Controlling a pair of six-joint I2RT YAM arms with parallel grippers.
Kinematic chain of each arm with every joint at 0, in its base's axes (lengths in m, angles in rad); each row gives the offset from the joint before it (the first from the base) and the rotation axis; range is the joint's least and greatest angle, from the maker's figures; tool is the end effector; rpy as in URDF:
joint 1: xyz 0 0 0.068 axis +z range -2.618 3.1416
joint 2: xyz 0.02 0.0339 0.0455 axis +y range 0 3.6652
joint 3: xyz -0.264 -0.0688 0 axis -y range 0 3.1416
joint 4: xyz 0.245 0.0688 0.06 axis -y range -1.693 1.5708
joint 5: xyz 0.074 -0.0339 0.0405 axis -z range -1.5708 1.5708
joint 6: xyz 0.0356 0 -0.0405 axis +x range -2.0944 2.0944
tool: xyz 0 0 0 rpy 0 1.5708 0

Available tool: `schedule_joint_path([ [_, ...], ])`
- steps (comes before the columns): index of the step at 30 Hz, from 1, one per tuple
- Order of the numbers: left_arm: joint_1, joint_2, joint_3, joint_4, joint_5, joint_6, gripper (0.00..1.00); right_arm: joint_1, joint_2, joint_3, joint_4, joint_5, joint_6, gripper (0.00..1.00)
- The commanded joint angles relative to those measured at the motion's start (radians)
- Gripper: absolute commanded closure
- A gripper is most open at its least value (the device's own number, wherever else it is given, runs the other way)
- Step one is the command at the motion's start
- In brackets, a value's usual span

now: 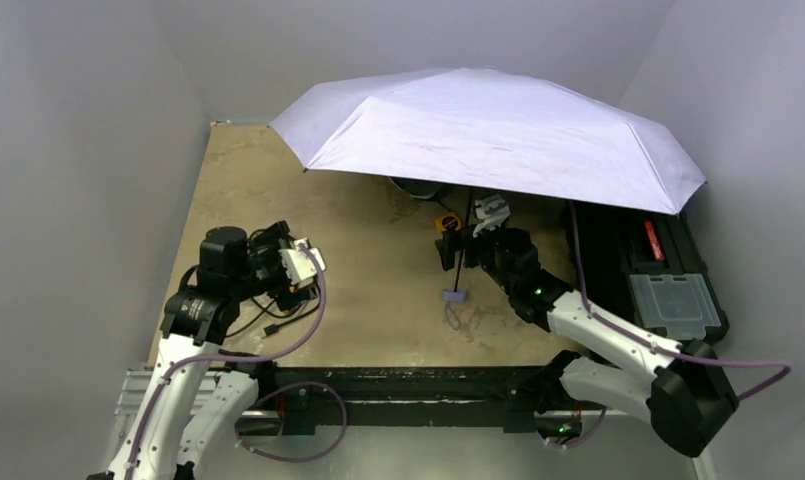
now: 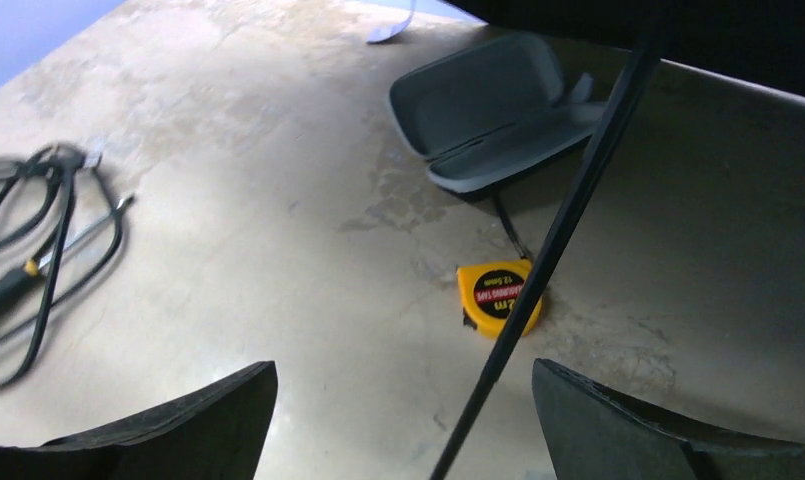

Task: Open the umbrella

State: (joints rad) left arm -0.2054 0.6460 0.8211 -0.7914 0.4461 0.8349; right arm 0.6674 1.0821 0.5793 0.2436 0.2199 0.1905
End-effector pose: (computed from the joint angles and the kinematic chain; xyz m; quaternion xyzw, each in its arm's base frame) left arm 0.1208 -0.0409 0.3129 0.5187 0.7012 -0.0482 0.4868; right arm 0.1970 0.1454 0.2532 -0.1211 0.7813 0.1730 0.5874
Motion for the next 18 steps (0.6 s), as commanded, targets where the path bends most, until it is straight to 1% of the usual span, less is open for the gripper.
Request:
schedule_joint_path([
  [1,-0.001,0.023,-0.005,0.021,0.029,-0.106,0.00,0.007,-0.114,-0.094,0.048,-0.168,-0.198,0.01],
  [4,0.000,0.019,-0.016,0.055,0.029,-0.220,0.00,0.006,-0.214,-0.145,0.055,-0.233,-0.322,0.01],
  [7,0.001,0.008,-0.029,0.105,0.018,-0.372,0.00,0.006,-0.297,-0.159,0.033,-0.254,-0.411,0.01],
  [9,0.005,0.006,-0.026,0.134,-0.006,-0.487,0.00,0.006,-0.334,-0.132,-0.034,-0.241,-0.434,0.01],
  [12,0.020,0.006,-0.009,0.166,-0.057,-0.649,0.00,0.007,-0.374,-0.055,-0.205,-0.270,-0.478,0.01],
  [13,0.025,0.025,0.010,0.156,-0.070,-0.668,0.00,0.007,-0.393,-0.039,-0.234,-0.289,-0.488,0.01],
  [15,0.040,0.072,0.067,0.111,-0.081,-0.686,0.00,0.005,-0.435,-0.022,-0.293,-0.281,-0.490,0.01],
  [18,0.155,0.133,0.142,0.032,-0.009,-0.697,0.00,-0.005,-0.496,-0.013,-0.350,-0.243,-0.505,0.01],
])
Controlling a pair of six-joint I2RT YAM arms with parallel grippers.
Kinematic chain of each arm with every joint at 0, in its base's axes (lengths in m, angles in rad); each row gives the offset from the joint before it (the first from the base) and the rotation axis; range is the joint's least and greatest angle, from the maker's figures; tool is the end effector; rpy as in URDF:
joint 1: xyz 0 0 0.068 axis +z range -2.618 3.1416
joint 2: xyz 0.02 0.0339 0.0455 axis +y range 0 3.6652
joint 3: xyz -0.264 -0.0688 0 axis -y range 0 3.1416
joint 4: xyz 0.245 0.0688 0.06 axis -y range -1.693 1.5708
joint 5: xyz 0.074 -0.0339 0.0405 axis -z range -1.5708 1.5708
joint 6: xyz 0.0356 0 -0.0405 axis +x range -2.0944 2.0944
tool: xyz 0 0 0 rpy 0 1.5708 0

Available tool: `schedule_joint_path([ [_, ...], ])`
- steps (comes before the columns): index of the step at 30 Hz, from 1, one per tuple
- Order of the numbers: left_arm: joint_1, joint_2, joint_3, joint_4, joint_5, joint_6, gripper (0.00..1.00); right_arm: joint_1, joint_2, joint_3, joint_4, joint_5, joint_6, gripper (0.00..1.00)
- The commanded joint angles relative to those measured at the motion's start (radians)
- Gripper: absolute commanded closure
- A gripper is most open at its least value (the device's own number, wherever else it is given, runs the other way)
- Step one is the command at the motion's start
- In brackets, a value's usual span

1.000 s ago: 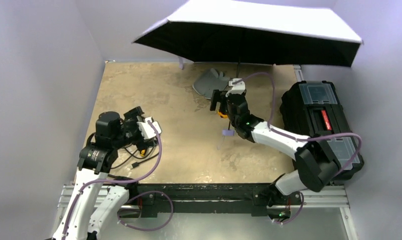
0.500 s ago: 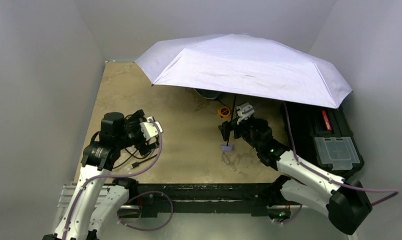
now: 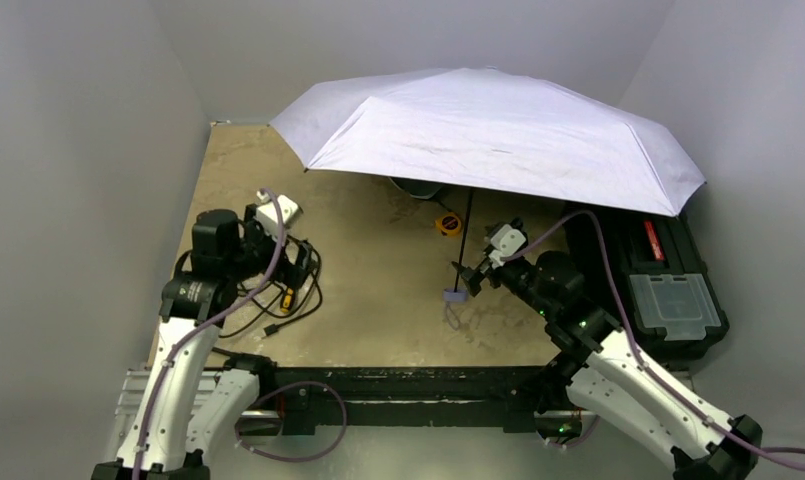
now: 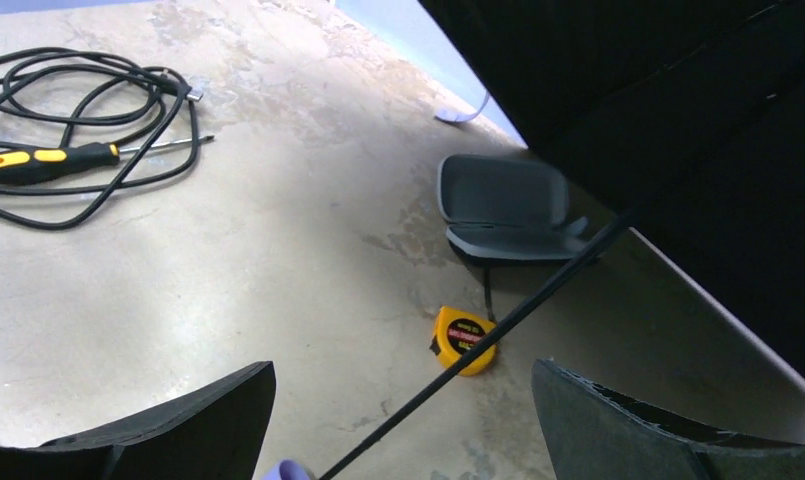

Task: Open the umbrella

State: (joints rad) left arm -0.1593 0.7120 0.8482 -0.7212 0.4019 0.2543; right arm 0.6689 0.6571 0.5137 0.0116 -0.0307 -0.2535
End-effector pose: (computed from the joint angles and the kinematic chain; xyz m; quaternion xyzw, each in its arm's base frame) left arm 0.1397 -0.0365 0.3197 0.2697 0.8255 -0.1536 0.4715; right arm 0.1332 0.1067 0.2847 -0.3437 0.6690 0.1472 0.6424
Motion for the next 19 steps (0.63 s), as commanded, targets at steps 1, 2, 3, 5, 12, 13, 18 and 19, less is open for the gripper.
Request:
schedule_joint_path([
  [1,0.136,0.088,0.141,-0.076,0.042,-0.104,0.00,-0.011,-0.094,0.046,-0.129,0.025,-0.078,0.01],
  [2,0.150,0.110,0.162,-0.105,0.010,-0.095,0.00,-0.015,-0.113,0.039,-0.135,0.029,-0.100,0.01],
  [3,0.156,0.122,0.184,-0.129,-0.071,-0.095,0.00,-0.018,-0.128,0.037,-0.139,0.054,-0.116,0.01],
  [5,0.159,0.116,0.207,-0.152,-0.177,-0.077,0.00,-0.035,-0.145,0.036,-0.140,0.063,-0.135,0.01],
  [12,0.159,0.038,0.162,-0.170,-0.378,0.004,0.00,-0.149,-0.161,0.031,-0.162,-0.012,-0.115,0.01],
  [13,0.159,0.023,0.150,-0.169,-0.390,0.006,0.00,-0.158,-0.165,0.028,-0.168,-0.018,-0.115,0.01],
  [18,0.159,-0.032,0.126,-0.147,-0.390,-0.003,0.00,-0.179,-0.177,0.031,-0.162,-0.030,-0.120,0.01],
  [19,0.159,-0.031,0.130,-0.144,-0.389,-0.008,0.00,-0.179,-0.180,0.032,-0.166,-0.032,-0.124,0.01],
])
